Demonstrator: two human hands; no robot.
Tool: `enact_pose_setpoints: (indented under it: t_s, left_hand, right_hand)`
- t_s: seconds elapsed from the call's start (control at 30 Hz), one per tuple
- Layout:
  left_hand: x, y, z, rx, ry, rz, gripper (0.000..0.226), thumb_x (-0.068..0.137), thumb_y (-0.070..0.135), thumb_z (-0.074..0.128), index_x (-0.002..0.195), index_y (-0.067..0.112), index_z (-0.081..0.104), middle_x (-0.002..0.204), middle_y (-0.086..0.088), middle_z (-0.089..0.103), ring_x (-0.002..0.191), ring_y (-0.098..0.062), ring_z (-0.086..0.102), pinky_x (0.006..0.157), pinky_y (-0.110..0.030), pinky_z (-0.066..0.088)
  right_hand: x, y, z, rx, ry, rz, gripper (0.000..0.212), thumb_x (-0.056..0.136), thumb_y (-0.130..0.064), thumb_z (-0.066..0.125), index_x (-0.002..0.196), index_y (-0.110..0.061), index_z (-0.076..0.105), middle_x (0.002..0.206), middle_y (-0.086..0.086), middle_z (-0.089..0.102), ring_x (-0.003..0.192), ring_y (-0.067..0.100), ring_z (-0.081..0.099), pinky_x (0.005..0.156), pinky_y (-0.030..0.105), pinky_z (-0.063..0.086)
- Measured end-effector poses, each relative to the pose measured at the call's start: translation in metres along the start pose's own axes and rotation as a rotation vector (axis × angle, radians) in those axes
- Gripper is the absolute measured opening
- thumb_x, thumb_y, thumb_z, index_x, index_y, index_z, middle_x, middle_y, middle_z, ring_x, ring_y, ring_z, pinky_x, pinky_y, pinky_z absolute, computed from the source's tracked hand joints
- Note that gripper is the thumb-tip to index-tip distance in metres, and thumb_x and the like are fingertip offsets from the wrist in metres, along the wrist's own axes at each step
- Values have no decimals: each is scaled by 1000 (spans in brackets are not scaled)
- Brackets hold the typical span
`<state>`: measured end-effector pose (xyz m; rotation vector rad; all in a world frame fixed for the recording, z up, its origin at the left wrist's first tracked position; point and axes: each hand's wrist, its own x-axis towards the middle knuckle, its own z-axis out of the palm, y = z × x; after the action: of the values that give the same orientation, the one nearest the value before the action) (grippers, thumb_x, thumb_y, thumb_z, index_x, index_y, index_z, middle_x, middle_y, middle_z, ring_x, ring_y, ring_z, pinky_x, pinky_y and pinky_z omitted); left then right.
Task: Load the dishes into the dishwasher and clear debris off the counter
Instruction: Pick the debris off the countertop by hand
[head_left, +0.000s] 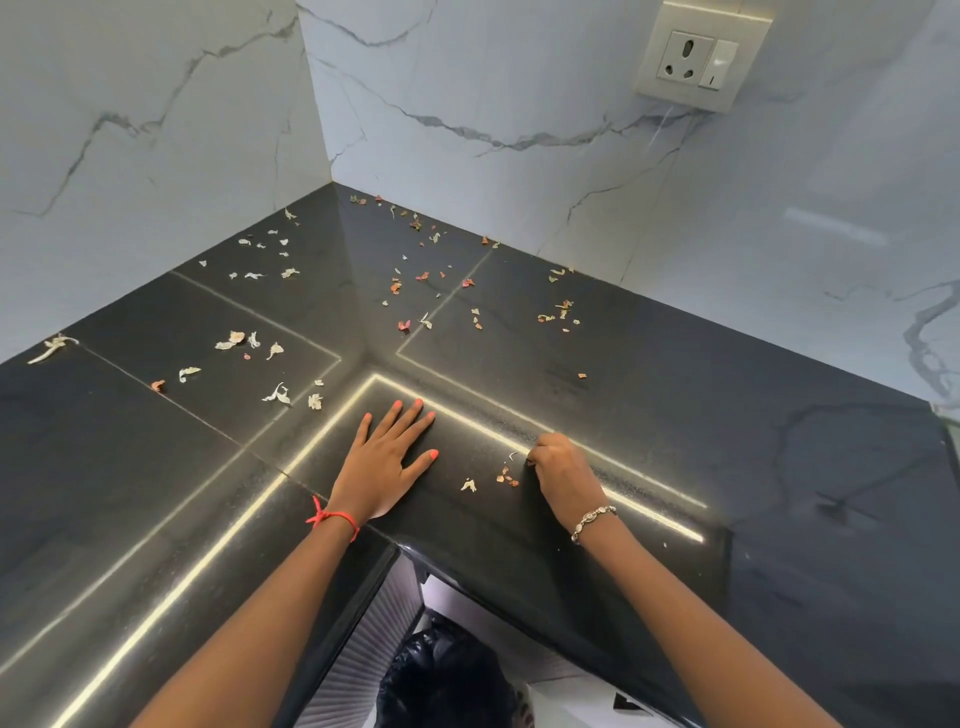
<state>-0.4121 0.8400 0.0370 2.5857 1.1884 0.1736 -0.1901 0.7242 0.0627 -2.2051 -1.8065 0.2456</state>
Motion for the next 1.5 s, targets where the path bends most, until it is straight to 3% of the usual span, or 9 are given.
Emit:
enact_pose_setpoints:
  t_s: [0.3, 0.5, 0.63, 0.73, 0.87, 1.1, 1.23, 1.33, 1.5]
  left_hand:
    - [0, -1, 1, -20, 7, 6, 82, 77, 77, -3, 148, 37, 12, 153, 18, -2, 139, -2, -12, 114, -35, -13]
    - [0, -1, 1, -19, 7, 1, 76, 80, 68, 2, 148, 36, 13, 154, 16, 0, 139, -2, -11, 114, -35, -12]
    - [0, 0, 0, -20, 8, -1, 78, 79, 68, 1, 148, 35, 13, 155, 15, 1, 140, -3, -10, 114, -35, -12]
    - [0, 0, 0, -32, 17, 2, 79, 79, 68, 2, 148, 33, 16, 156, 14, 4, 142, -5, -7, 115, -35, -11]
    - [-1, 0, 0, -25, 18, 0, 80, 79, 68, 2, 149, 32, 16, 156, 13, 5, 143, -6, -6, 115, -36, -10]
    - [-1, 0, 0, -28, 16, 8, 79, 79, 68, 2, 149, 32, 15, 156, 12, 4, 142, -6, -7, 115, -36, -11]
    - [-1, 0, -2, -16, 5, 8, 80, 78, 68, 0, 149, 33, 12, 156, 12, 2, 143, -7, -8, 115, -37, -11]
    - [-1, 0, -1, -20, 2, 9, 79, 79, 68, 0, 149, 33, 12, 156, 12, 2, 143, -7, -8, 115, -37, -11]
    - [0, 0, -1, -18, 9, 9, 79, 78, 67, 0, 149, 32, 13, 157, 11, 3, 144, -9, -6, 115, -38, -9]
  right_hand:
    - [-9, -11, 2, -3, -11, 90, 26, 84, 15, 39, 82, 0, 60, 96, 7, 52, 92, 19, 48, 72, 22, 40]
    - [-4, -24, 3, 111, -48, 115, 25, 89, 8, 44, 92, 2, 67, 100, 11, 57, 94, 23, 54, 80, 25, 44]
    - [6, -29, -6, 192, -50, 105, 23, 88, 5, 48, 103, 2, 67, 105, 13, 59, 102, 24, 53, 83, 16, 36]
    - [6, -30, -7, 138, -145, 42, 28, 95, -3, 39, 115, -3, 59, 119, 10, 51, 112, 24, 44, 96, 25, 35]
    - [-7, -33, -3, 44, -179, -16, 28, 97, -14, 42, 121, -4, 52, 126, 5, 43, 118, 20, 36, 102, 24, 30]
    - [-18, -33, 5, 89, -94, 28, 25, 93, 0, 44, 105, -3, 65, 110, 8, 53, 104, 22, 48, 85, 22, 39]
    - [-16, -33, -5, 120, -12, 78, 27, 91, -1, 49, 116, -6, 59, 132, 6, 47, 123, 19, 43, 98, 28, 41]
    - [-18, -34, -3, 129, -101, 127, 37, 97, -4, 40, 132, -9, 47, 149, 1, 31, 135, 20, 34, 106, 29, 31]
    - [-30, -43, 12, 102, -41, 155, 46, 94, 8, 33, 136, -7, 43, 150, 3, 31, 136, 18, 35, 113, 26, 25]
